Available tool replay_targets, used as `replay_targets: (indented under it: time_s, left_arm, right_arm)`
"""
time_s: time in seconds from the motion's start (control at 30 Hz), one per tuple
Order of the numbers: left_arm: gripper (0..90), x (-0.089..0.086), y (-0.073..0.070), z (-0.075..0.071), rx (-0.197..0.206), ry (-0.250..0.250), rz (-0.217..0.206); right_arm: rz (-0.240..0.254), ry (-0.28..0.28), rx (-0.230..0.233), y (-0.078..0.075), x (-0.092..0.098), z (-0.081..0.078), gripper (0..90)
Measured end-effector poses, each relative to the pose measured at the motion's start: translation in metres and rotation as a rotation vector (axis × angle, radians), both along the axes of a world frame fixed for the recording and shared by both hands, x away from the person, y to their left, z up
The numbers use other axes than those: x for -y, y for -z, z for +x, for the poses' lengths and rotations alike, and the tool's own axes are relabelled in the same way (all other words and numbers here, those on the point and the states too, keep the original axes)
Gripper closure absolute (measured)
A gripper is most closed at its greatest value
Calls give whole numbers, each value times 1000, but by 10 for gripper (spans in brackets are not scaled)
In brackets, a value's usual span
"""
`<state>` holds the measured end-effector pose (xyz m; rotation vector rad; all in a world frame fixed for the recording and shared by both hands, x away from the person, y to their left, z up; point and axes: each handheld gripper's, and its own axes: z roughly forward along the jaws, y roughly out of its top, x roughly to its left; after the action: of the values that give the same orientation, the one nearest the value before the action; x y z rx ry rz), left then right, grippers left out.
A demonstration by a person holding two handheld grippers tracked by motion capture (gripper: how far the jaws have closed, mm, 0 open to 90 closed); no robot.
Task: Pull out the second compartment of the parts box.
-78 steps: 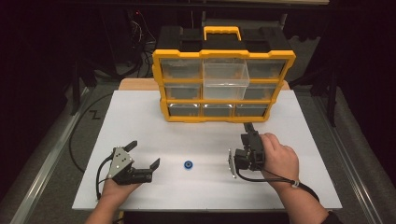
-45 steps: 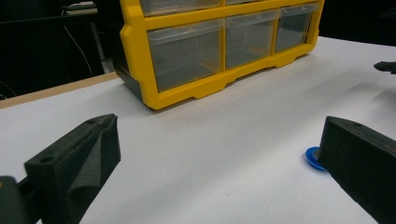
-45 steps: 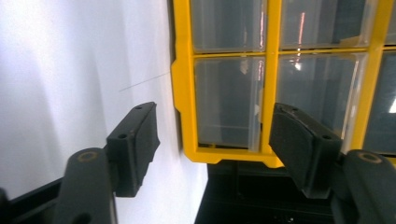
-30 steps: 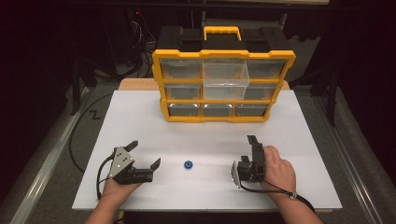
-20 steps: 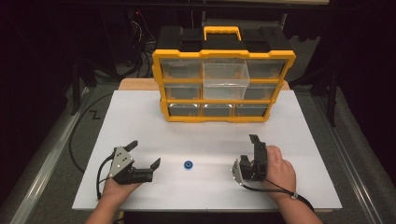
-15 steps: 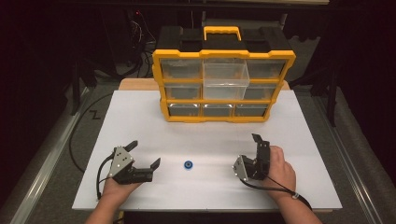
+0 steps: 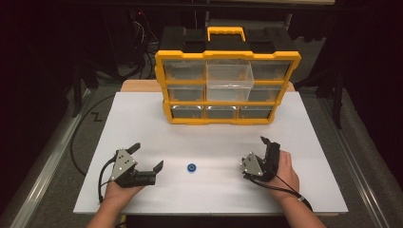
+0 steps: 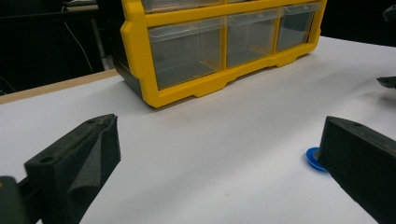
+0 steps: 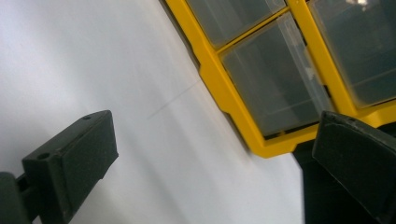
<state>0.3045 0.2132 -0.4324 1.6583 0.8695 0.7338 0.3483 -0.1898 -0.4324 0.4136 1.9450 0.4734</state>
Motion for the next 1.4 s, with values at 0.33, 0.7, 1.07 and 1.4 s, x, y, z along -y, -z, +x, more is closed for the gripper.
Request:
replay_targets:
  time_s: [0.33, 0.7, 1.07, 1.4]
  left_arm:
    - [0, -1, 0, 1, -15, -22, 1]
    - [0, 0, 1, 3, -43, -29, 10]
    - [0, 0, 2, 3, -44, -49, 29]
    - [0, 1, 3, 7, -42, -45, 18]
  right_arm:
    - [206, 22, -60, -6, 7, 3, 10]
    - [469, 33, -183, -9, 16, 8, 9]
    - [681, 77, -275, -9, 20, 13, 9]
    - [698, 86, -300, -11, 26, 14, 9]
